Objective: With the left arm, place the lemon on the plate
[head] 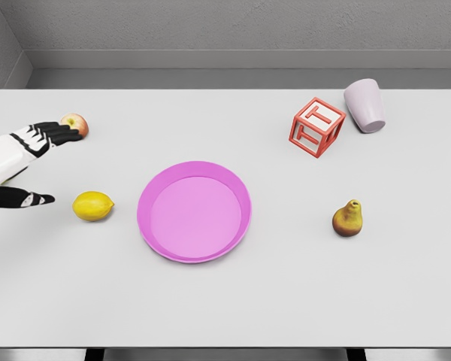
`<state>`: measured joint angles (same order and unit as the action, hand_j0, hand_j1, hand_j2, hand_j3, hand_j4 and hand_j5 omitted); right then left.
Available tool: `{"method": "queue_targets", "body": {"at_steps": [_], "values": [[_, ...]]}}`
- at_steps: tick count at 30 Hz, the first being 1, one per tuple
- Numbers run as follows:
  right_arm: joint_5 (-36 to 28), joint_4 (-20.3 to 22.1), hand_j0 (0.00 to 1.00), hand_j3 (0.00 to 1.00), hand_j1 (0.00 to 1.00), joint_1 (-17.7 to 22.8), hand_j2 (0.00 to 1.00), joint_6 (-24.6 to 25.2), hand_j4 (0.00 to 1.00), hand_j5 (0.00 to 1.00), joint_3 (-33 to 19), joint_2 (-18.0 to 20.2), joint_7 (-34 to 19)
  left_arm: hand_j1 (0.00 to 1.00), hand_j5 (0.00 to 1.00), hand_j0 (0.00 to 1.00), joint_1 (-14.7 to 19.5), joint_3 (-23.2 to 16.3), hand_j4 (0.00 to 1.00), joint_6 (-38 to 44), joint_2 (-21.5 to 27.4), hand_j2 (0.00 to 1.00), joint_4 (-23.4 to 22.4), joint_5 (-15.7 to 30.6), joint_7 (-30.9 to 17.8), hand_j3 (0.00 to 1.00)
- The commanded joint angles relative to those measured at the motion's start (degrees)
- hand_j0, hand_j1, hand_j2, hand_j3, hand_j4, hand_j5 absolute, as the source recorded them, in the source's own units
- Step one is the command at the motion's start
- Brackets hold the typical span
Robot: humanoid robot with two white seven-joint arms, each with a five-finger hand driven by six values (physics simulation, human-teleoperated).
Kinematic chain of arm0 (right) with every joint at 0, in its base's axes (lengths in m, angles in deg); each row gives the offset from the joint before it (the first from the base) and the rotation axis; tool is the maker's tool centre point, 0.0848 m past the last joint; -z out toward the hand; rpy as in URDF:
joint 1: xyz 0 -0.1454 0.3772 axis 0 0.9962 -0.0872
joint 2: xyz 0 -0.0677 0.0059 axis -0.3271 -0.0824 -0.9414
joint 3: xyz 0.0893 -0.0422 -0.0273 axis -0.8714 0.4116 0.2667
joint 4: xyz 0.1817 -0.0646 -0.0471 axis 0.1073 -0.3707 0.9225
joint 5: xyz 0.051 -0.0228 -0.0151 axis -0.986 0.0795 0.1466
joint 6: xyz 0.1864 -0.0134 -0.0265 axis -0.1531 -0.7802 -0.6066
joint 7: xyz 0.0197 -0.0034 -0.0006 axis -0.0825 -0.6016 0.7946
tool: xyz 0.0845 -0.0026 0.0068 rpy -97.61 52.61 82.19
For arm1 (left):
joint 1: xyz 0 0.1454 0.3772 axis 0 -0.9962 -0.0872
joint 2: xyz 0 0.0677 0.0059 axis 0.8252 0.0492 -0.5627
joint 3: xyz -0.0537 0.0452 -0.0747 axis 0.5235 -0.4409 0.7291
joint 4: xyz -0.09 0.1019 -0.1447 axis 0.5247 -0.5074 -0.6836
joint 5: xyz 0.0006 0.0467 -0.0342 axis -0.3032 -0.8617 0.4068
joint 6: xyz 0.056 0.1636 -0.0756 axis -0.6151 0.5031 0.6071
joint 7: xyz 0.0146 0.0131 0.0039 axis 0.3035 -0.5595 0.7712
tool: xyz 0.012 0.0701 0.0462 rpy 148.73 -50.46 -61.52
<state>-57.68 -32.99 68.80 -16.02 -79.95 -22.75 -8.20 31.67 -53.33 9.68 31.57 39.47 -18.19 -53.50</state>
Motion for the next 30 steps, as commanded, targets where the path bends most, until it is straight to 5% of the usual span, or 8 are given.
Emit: {"method": "queue_targets", "body": {"at_steps": [1,6,11,17,30], "values": [[0.0,0.0,1.0,1.0,1.0,0.0,1.0,-0.1,1.0,1.0,0.0,0.0,0.0,1.0,1.0,1.0,0.0,-0.1,1.0,0.1,-0.2,1.0,0.2,0.3,0.0,1.0],[0.0,0.0,1.0,1.0,1.0,0.0,1.0,0.2,1.0,1.0,0.0,0.0,0.0,1.0,1.0,1.0,-1.0,0.0,1.0,0.1,-0.2,1.0,0.1,-0.7,-1.5,1.0],[0.0,0.0,1.0,1.0,1.0,0.0,1.0,0.2,1.0,1.0,0.1,0.0,0.0,1.0,1.0,1.0,-1.2,0.0,1.0,0.1,-2.1,1.0,-1.3,-7.1,-2.6,1.0],[0.0,0.0,1.0,1.0,1.0,0.0,1.0,0.1,1.0,1.0,0.1,0.0,0.0,1.0,1.0,1.0,-0.8,-8.7,1.0,0.1,-0.7,1.0,-2.3,-9.8,-2.7,1.0],[0.0,0.0,1.0,1.0,1.0,0.0,1.0,0.2,1.0,1.0,0.1,0.0,0.0,1.0,1.0,1.0,2.7,-9.0,1.0,0.1,-0.6,1.0,-3.8,-10.0,-2.8,1.0]]}}
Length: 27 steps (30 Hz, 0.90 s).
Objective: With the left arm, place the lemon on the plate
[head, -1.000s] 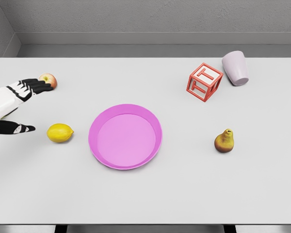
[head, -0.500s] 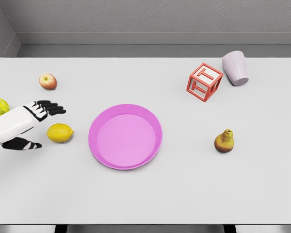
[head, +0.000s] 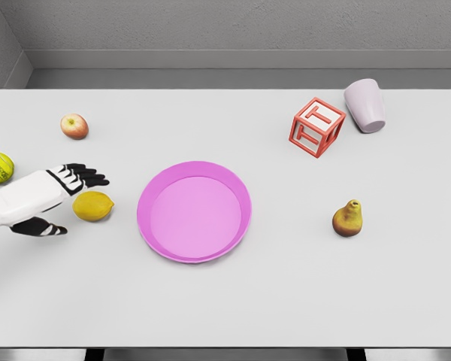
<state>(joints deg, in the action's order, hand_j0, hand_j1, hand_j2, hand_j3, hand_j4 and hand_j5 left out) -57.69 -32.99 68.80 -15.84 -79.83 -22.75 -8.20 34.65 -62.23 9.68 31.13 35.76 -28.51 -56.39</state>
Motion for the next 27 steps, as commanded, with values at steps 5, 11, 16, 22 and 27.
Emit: {"method": "queue_targets", "body": {"at_steps": [5,11,16,22,27], "values": [[0.0,0.0,1.0,1.0,1.0,0.0,1.0,0.0,1.0,1.0,0.0,0.0,0.0,1.0,1.0,1.0,1.7,-2.1,1.0,0.1,-2.2,1.0,-0.4,-2.7,0.0,1.0],[0.0,0.0,1.0,1.0,1.0,0.0,1.0,0.0,1.0,1.0,0.0,0.0,0.0,1.0,1.0,1.0,3.2,-3.9,1.0,0.1,-4.2,1.0,-4.3,-5.3,0.0,1.0],[0.0,0.0,1.0,1.0,1.0,0.0,1.0,-0.1,1.0,1.0,-0.1,0.0,0.0,1.0,1.0,1.0,3.8,-4.1,1.0,0.1,-4.2,1.0,-5.4,-5.4,0.0,1.0],[0.0,0.0,1.0,1.0,1.0,0.0,1.0,0.0,1.0,1.0,0.0,0.0,0.0,1.0,1.0,1.0,5.5,-4.1,1.0,0.1,-4.3,1.0,-5.3,-5.2,-0.1,1.0],[0.0,0.0,1.0,1.0,1.0,0.0,1.0,0.0,1.0,1.0,0.0,0.0,0.0,1.0,1.0,1.0,7.2,-8.0,1.0,0.1,-5.6,1.0,-5.0,-5.4,-0.1,1.0]]}}
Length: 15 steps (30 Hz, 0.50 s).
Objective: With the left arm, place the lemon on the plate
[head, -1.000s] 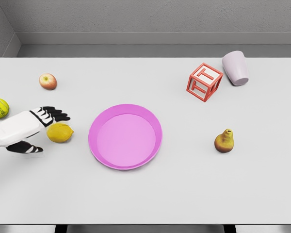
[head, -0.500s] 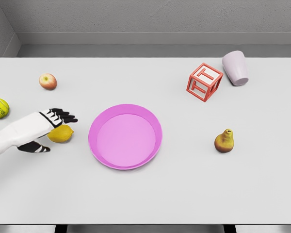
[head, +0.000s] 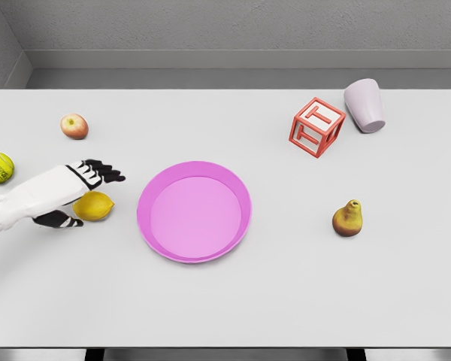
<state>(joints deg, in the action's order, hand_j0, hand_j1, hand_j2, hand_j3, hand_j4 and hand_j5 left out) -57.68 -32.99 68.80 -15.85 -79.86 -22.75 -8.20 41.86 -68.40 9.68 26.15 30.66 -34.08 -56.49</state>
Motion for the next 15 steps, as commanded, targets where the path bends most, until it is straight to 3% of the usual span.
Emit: {"method": "queue_targets", "body": {"at_steps": [1,7,11,13,15], "values": [[0.0,0.0,1.0,1.0,1.0,0.0,1.0,0.0,1.0,1.0,0.0,0.0,0.0,1.0,1.0,1.0,0.0,-1.9,1.0,0.1,-0.7,1.0,0.1,0.2,0.1,1.0],[0.0,0.0,1.0,1.0,1.0,0.0,1.0,0.0,1.0,1.0,0.0,0.0,0.0,1.0,1.0,1.0,-0.1,-3.0,1.0,0.1,-0.4,1.0,-0.2,0.2,0.1,1.0],[0.0,0.0,1.0,1.0,1.0,0.0,1.0,-0.1,1.0,1.0,0.1,0.0,0.0,0.93,0.93,0.93,0.1,-2.6,0.93,0.1,-0.1,0.93,-0.5,0.1,0.1,0.93],[0.0,0.0,1.0,1.0,1.0,0.0,1.0,0.0,1.0,1.0,0.1,0.0,0.0,0.93,0.93,0.93,0.4,-2.7,0.93,0.1,-0.1,0.93,-3.6,0.3,0.1,0.93],[0.0,0.0,1.0,1.0,1.0,0.0,1.0,0.0,1.0,1.0,0.0,0.0,0.0,0.93,0.93,0.93,1.1,-2.7,0.93,0.1,-0.1,0.93,-3.7,0.5,0.1,0.93]]}}
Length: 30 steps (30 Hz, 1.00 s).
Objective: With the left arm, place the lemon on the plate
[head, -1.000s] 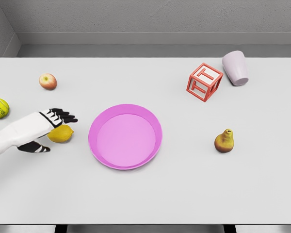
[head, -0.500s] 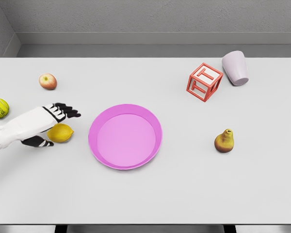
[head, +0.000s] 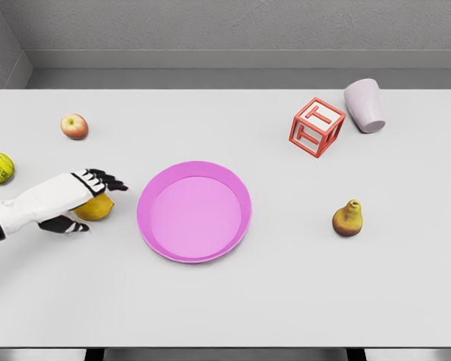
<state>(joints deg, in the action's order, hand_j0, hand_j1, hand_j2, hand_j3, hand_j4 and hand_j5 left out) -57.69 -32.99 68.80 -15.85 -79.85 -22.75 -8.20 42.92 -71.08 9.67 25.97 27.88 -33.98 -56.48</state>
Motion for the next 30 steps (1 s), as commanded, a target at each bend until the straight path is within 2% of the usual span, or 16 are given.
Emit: {"method": "queue_targets", "body": {"at_steps": [1,3,6,15,18,26,30], "values": [[0.0,0.0,1.0,1.0,1.0,0.0,1.0,0.0,1.0,1.0,0.1,0.0,0.0,0.93,0.93,0.93,0.0,-0.1,0.93,0.1,0.1,0.93,-0.9,0.5,0.0,0.93],[0.0,0.0,1.0,1.0,1.0,0.0,1.0,0.0,1.0,1.0,0.1,0.0,0.0,0.87,0.87,0.87,0.1,-0.2,0.87,0.1,0.2,0.87,-0.9,0.0,0.0,0.87],[0.0,0.0,1.0,1.0,1.0,0.0,1.0,0.0,1.0,1.0,0.1,0.0,0.0,0.65,0.65,0.65,0.2,-0.2,0.65,0.1,0.3,0.65,-0.8,-0.2,-1.5,0.65],[0.0,0.0,1.0,1.0,1.0,0.0,1.0,-0.1,1.0,1.0,0.0,0.0,0.0,0.44,0.44,0.44,0.2,-0.3,0.44,0.1,0.3,0.44,-0.8,-0.3,-3.2,0.44],[0.0,0.0,1.0,1.0,1.0,0.0,1.0,0.0,1.0,1.0,0.0,0.0,0.0,0.4,0.4,0.4,0.9,-0.2,0.4,0.1,0.4,0.4,-0.5,-0.2,-3.2,0.4],[-0.1,0.0,1.0,1.0,1.0,0.0,1.0,-0.1,1.0,1.0,0.1,0.0,0.0,0.39,0.39,0.39,2.7,0.5,0.39,0.1,0.5,0.39,1.4,0.2,-3.2,0.39],[0.0,0.0,1.0,1.0,1.0,0.0,1.0,0.0,1.0,1.0,0.0,0.0,0.0,0.4,0.4,0.4,3.4,0.5,0.4,0.1,0.0,0.4,5.0,0.0,-3.2,0.4]]}}
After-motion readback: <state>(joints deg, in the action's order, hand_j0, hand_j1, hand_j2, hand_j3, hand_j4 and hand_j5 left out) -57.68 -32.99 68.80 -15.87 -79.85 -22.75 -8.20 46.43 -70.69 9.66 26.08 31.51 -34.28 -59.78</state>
